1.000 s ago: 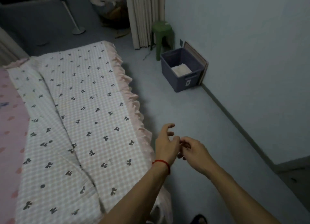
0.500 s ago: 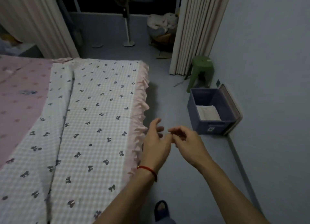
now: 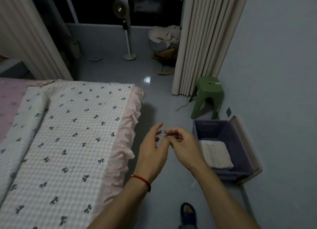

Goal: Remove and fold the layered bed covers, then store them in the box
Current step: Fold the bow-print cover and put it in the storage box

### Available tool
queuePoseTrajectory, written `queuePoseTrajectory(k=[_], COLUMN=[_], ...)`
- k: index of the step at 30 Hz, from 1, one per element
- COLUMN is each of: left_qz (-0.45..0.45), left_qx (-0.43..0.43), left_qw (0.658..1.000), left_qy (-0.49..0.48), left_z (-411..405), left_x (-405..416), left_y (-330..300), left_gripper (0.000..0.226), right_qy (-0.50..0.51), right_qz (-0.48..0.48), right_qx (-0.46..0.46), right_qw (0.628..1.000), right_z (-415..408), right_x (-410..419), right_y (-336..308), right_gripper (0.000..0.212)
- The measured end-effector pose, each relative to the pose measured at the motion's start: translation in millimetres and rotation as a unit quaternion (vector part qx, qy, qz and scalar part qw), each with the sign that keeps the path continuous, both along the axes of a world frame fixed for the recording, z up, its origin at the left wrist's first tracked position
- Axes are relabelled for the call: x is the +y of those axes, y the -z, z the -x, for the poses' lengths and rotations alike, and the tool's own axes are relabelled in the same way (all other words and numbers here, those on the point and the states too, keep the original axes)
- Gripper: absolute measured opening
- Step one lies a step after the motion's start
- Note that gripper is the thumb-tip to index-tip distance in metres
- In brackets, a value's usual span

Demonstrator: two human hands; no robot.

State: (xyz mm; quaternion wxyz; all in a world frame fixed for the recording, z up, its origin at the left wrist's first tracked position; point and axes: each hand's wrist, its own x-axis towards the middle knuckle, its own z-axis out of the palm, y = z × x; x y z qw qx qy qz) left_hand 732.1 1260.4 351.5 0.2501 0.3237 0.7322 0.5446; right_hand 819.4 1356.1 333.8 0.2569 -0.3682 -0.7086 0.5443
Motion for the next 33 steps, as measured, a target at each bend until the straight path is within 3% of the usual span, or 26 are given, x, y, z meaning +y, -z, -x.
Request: queuePoseTrajectory(k=[6,12,16,22,29,33], left_qz=[0.082,0.134,0.126,0.098,0.133,0.193], left_qx=[0.064,0.136,0.095,0.047,0.064,0.072], left_qw=[0.992,0.967,0.964,0.973,0.964,0.955], left_qy=[-0.074,-0.17,-0.214,-0.204,-0.221,-0.215], left_z=[73.8,165.9,240.3,382.4,549.8,630.1], left_x=[108.5,182.1,252.3,386.0,514.8,568.0], left_y=[-10.2,-18.7,3.8,30.4,31.6,38.2], left_gripper=[0.051,0.039,0.037,0.037,0.038,0.038], right_qy=[-0.07,-0.158,-0.231,-0.247,-0.272,-0.334], right_qz=[-0.004,-0.046,-0.056,-0.061,-0.052,-0.036], right_qx=[0.0,-0.019,-0.054,-0.105,-0.097,-0.101], right_qw=[0.998,0.986,0.97,0.961,0.956,0.937], right_z=[59.3,162.3,246.1,380.8,550.5,658.5], right_x=[152.8,269.6,343.8,456.4,583.1,651.2], right_y=[2.1,-10.7,1.3,24.7,28.1,47.8], right_gripper=[0.023,0.016,0.018,0.017,0.016,0.013])
